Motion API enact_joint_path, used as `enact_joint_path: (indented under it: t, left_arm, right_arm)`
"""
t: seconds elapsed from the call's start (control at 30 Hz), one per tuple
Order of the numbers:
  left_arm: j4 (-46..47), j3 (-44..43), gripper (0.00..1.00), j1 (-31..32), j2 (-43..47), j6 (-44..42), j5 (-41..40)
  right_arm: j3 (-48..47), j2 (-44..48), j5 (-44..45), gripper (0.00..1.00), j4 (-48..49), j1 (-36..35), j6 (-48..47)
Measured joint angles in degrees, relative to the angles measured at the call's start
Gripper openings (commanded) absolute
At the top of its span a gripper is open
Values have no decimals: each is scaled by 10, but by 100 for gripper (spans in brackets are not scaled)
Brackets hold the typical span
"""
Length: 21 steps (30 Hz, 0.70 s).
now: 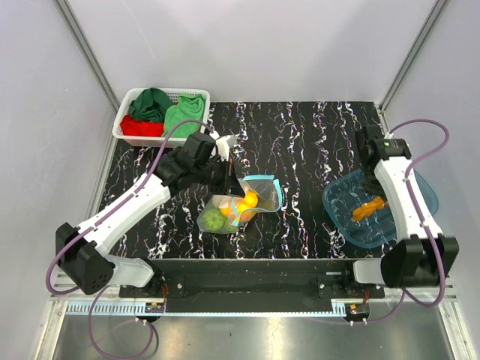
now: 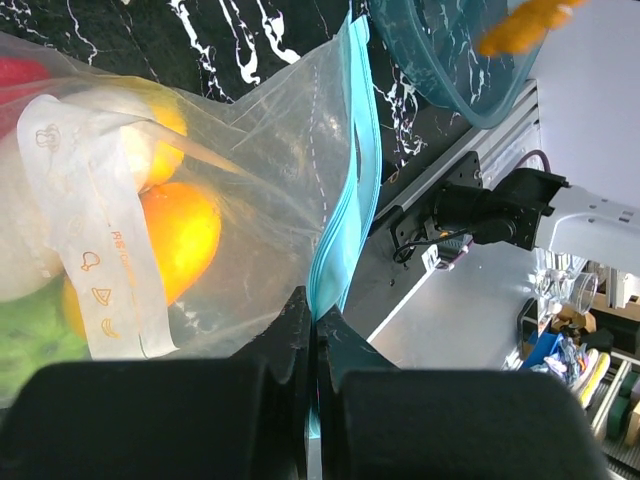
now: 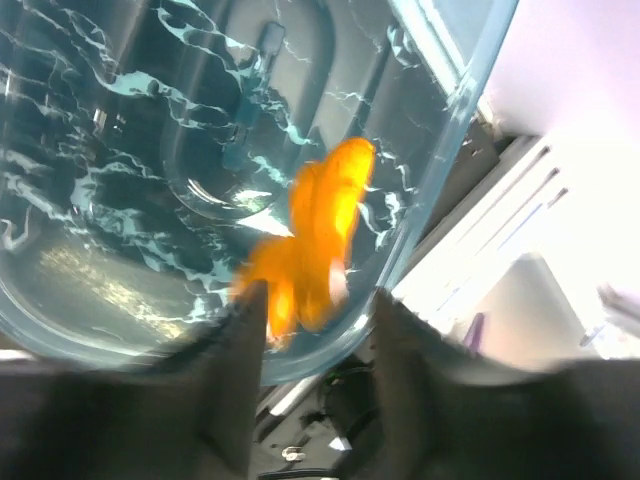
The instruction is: Open the zip-top bag and remove the fake food
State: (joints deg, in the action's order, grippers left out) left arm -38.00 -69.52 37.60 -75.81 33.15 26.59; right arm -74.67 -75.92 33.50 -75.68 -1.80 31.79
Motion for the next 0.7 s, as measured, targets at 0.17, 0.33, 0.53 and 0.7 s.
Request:
enact_joint_path:
  t: [0.17,0.33,0.53,0.7]
  left_arm:
    - [-1,-3,0,0,0,-6,0]
    - [0,-7,0,0,-1,-5,2]
    - [2,-9,0,0,-12,1,3]
    - [4,-11,0,0,-26,13,5]
  right_arm:
    - [-42,-49,-9,79,0,0,-52]
    - [-77,-36,-97,77,10,-47,-71]
    - [-61,18,-292,53,71,-175,-35]
    - [-25,80,-409,50,167,-271,31]
